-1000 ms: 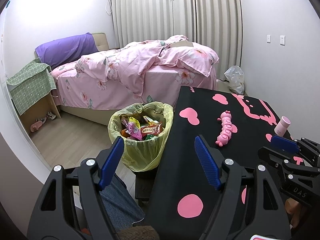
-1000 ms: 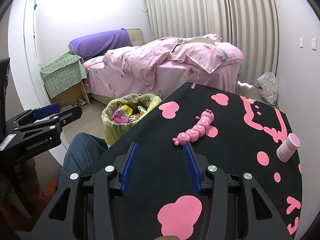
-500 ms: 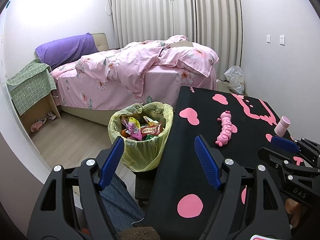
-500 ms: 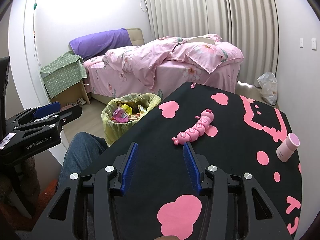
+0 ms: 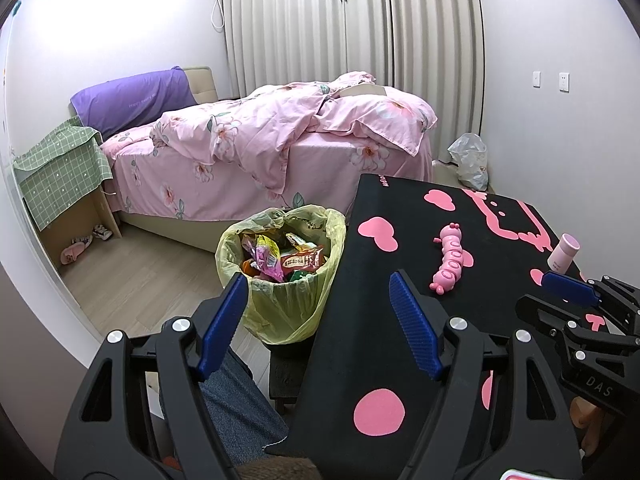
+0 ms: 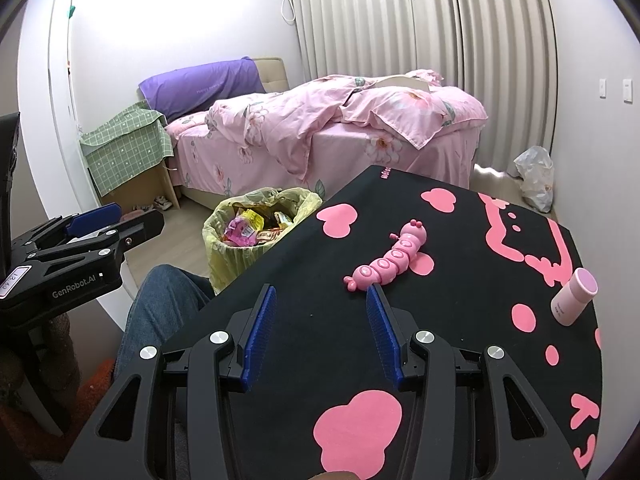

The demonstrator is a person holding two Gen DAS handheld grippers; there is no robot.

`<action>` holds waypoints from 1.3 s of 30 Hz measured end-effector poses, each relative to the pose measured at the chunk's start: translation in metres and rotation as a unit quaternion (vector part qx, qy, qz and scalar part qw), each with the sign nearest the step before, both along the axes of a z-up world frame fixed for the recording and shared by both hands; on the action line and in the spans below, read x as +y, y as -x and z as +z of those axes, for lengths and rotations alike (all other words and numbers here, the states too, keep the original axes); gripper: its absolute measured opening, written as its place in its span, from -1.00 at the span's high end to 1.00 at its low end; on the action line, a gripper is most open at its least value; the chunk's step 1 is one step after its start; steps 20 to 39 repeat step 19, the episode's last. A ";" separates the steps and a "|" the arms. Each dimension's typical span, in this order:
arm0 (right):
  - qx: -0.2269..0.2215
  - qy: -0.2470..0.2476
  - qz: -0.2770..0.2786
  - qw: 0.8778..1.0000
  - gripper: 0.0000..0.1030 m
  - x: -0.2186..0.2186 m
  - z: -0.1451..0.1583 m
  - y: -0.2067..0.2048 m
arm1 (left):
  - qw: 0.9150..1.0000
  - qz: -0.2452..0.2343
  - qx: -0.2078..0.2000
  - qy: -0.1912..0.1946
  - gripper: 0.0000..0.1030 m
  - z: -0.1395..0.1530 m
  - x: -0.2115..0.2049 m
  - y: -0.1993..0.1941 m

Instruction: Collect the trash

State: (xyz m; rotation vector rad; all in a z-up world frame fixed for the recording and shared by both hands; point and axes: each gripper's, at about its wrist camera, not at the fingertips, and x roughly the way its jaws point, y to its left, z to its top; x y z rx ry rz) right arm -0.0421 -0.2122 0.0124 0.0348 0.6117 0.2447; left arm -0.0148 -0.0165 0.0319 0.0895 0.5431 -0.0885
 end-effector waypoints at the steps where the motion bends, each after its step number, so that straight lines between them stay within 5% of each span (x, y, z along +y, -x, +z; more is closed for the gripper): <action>1: -0.001 0.000 0.000 1.000 0.13 0.000 0.000 0.000 | 1.000 0.000 0.000 0.000 -0.35 0.000 0.000 0.001; 11: 0.000 0.003 0.000 1.000 0.13 0.001 0.002 0.000 | 1.000 -0.008 0.000 0.003 -0.35 0.000 -0.003 -0.001; 19: 0.032 0.003 -0.062 0.998 0.09 -0.064 -0.017 -0.040 | 0.991 -0.090 0.096 0.011 -0.44 -0.038 -0.049 -0.068; 39: 0.032 0.003 -0.062 0.998 0.09 -0.064 -0.017 -0.040 | 0.991 -0.090 0.096 0.011 -0.44 -0.038 -0.049 -0.068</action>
